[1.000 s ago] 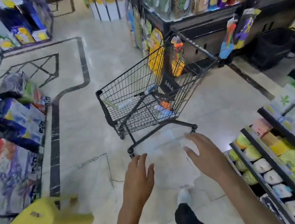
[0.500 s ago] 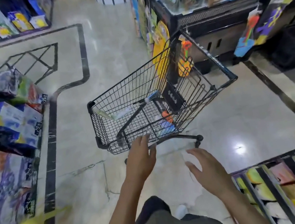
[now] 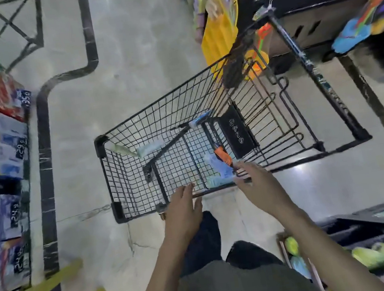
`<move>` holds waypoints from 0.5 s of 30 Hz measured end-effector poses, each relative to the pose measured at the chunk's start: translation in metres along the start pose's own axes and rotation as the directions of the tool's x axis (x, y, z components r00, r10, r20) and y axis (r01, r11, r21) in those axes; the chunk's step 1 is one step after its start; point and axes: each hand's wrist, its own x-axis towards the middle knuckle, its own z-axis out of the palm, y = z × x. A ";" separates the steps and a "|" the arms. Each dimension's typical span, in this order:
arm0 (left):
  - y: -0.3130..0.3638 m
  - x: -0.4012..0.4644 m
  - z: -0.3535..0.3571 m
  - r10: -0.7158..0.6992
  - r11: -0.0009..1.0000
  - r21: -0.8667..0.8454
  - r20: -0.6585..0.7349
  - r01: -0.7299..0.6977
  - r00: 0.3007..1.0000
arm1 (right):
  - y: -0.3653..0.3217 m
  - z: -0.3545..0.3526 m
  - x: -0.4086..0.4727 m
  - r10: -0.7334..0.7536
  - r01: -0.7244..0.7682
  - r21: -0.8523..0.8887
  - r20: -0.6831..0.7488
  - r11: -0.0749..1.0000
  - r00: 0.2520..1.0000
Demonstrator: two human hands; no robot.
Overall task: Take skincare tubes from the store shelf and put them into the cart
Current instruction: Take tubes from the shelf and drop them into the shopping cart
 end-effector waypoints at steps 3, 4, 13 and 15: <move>-0.006 0.057 -0.001 -0.024 0.998 0.065 0.115 0.017 0.993 | -0.007 -0.005 0.084 0.010 -0.002 -0.094 0.090 0.996 0.996; -0.007 0.074 -0.001 -0.031 0.995 0.097 0.154 0.016 0.988 | -0.005 -0.003 0.111 0.009 0.012 -0.153 0.135 0.988 0.991; -0.032 0.229 0.063 0.099 0.937 0.283 0.348 -0.205 0.932 | 0.052 0.043 0.317 0.002 0.423 -0.592 0.582 0.686 0.813; -0.046 0.262 0.093 0.150 0.908 0.309 0.390 -0.283 0.909 | 0.066 0.058 0.355 -0.017 0.584 -0.596 0.691 0.551 0.722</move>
